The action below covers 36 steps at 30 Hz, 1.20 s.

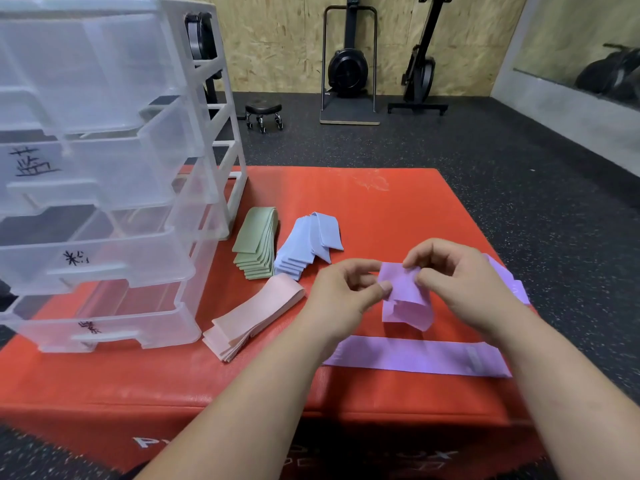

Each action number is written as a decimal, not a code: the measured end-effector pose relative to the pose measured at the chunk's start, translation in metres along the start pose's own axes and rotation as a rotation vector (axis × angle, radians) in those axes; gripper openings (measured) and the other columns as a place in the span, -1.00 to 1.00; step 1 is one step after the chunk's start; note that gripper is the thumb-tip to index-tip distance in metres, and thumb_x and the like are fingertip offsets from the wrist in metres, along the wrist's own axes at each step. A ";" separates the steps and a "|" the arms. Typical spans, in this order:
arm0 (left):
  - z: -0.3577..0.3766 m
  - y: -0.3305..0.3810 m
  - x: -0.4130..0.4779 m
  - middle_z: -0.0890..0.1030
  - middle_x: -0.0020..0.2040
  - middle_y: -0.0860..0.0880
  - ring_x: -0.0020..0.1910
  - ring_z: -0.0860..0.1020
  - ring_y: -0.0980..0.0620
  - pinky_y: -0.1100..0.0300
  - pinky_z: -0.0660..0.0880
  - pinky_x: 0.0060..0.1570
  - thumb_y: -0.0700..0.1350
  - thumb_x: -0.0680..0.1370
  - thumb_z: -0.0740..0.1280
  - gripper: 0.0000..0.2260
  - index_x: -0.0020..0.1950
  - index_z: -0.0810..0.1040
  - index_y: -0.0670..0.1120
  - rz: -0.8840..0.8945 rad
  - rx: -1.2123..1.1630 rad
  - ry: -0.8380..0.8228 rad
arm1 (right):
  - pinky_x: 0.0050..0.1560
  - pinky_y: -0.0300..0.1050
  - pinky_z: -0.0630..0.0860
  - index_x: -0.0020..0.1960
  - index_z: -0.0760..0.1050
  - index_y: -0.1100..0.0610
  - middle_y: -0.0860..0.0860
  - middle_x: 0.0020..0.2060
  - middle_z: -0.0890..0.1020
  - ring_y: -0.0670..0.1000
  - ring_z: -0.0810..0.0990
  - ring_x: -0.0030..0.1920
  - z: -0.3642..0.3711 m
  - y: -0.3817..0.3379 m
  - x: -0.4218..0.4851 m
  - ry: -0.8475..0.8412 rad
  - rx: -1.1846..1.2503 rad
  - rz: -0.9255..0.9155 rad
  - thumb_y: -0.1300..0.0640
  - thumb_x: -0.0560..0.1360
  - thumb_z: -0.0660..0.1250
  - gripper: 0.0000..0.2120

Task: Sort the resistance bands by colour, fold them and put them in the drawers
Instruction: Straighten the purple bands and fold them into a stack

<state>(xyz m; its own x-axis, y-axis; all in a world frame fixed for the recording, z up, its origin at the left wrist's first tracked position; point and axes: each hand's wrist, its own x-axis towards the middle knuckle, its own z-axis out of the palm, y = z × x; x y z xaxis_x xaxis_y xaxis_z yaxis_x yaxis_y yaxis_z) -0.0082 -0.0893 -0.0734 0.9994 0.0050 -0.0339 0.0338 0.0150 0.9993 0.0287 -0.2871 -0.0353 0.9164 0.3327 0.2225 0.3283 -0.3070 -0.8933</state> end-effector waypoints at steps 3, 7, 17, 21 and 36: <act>-0.002 0.000 0.004 0.75 -0.08 -0.12 -0.09 0.71 0.06 0.28 0.58 -0.04 -0.25 0.54 0.55 -0.73 0.21 0.68 -0.07 0.075 -0.007 0.115 | -0.18 -0.05 0.49 -0.11 0.66 -0.02 0.09 -0.25 0.65 -0.02 0.53 -0.29 -0.006 0.011 0.000 0.026 -0.168 0.025 0.39 0.44 0.34 -0.68; -0.004 -0.001 0.007 0.71 -0.13 -0.01 -0.10 0.69 0.05 0.09 0.66 0.09 -0.26 0.53 0.56 -0.72 0.18 0.69 -0.02 0.070 -0.036 0.157 | 0.08 -0.04 0.56 -0.02 0.66 -0.17 -0.19 -0.02 0.63 -0.16 0.61 0.02 -0.006 0.019 -0.001 0.084 -0.490 -0.038 0.22 0.43 0.47 -0.71; 0.000 0.014 0.002 0.78 -0.02 -0.04 0.01 0.75 0.03 0.12 0.59 0.03 -0.15 0.69 0.36 -0.89 0.20 0.63 -0.07 0.092 -0.123 0.176 | 0.02 0.04 0.62 0.05 0.70 -0.09 -0.18 -0.14 0.74 -0.11 0.71 -0.08 0.016 0.015 0.002 0.145 -0.249 -0.001 0.19 0.54 0.48 -0.81; -0.008 0.009 0.007 0.77 0.01 -0.06 -0.02 0.69 0.08 0.15 0.57 0.04 -0.20 0.64 0.43 -0.87 0.16 0.67 -0.03 0.169 -0.043 0.279 | 0.17 0.16 0.65 0.13 0.69 0.02 -0.03 -0.04 0.78 -0.04 0.73 -0.03 0.004 0.007 0.005 0.186 0.097 0.089 0.27 0.58 0.44 -0.79; 0.002 0.007 0.001 0.74 -0.04 0.00 0.04 0.69 -0.01 -0.02 0.66 0.04 -0.06 0.53 0.58 -0.70 0.21 0.62 0.09 0.241 0.118 0.097 | -0.11 -0.13 0.67 0.16 0.64 0.06 0.04 -0.14 0.78 -0.04 0.73 -0.15 0.012 -0.015 0.001 0.193 0.333 0.095 0.22 0.60 0.43 -0.84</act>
<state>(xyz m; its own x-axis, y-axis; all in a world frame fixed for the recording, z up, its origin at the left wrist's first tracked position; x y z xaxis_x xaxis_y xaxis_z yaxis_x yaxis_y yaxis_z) -0.0073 -0.0910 -0.0662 0.9736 0.0904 0.2096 -0.1989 -0.1144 0.9733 0.0214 -0.2712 -0.0266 0.9756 0.1337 0.1741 0.1772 -0.0119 -0.9841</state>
